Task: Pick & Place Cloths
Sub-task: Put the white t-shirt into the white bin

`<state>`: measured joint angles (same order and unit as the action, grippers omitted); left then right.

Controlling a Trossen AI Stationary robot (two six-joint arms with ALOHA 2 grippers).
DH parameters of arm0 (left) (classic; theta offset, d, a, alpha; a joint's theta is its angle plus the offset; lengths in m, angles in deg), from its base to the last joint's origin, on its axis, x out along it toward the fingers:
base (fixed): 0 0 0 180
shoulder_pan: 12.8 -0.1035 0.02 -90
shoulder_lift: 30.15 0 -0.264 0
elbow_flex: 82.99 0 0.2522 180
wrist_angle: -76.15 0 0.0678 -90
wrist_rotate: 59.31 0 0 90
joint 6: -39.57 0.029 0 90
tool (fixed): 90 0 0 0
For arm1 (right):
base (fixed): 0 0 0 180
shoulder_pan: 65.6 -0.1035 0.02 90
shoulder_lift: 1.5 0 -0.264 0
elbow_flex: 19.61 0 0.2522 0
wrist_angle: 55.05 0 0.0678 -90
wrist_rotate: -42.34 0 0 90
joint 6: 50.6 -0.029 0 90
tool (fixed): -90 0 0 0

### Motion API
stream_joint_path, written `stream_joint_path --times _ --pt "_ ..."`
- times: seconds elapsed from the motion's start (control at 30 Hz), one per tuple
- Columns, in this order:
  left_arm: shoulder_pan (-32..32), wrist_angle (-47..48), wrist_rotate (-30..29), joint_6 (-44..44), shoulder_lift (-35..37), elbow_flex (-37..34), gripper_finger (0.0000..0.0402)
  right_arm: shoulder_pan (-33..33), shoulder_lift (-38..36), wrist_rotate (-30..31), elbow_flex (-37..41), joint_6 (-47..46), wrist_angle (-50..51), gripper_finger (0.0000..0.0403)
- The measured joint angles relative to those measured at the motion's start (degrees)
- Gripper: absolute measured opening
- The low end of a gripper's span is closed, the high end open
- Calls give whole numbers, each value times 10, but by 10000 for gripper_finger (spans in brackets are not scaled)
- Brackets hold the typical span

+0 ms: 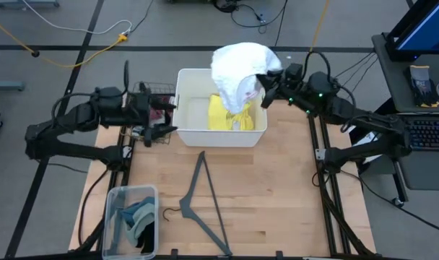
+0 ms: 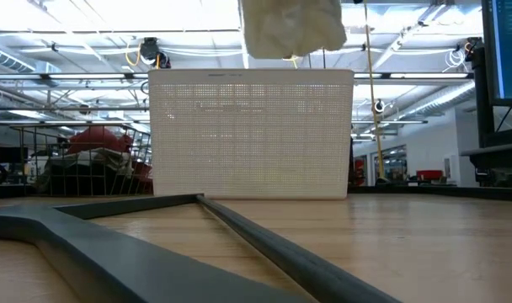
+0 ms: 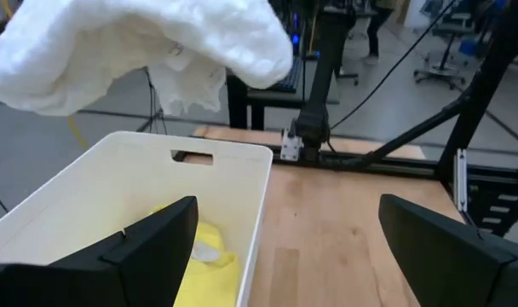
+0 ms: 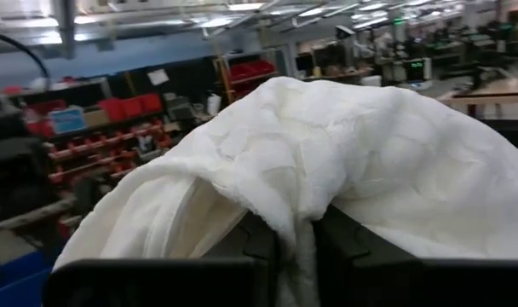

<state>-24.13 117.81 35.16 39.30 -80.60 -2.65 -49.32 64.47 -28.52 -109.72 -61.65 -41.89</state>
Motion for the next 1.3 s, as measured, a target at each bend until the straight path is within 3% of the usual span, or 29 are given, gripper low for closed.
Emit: stream_joint_path --times 0.3,0.87,1.3 --pt "0 -32 -22 -20 115 -133 365 -42 73 -77 0 9 -78 28" --pt "0 -55 -33 -33 287 -280 365 -12 148 -73 0 -76 -42 28" --pt "0 -68 -30 -33 359 -347 365 17 208 -73 0 -125 19 28"
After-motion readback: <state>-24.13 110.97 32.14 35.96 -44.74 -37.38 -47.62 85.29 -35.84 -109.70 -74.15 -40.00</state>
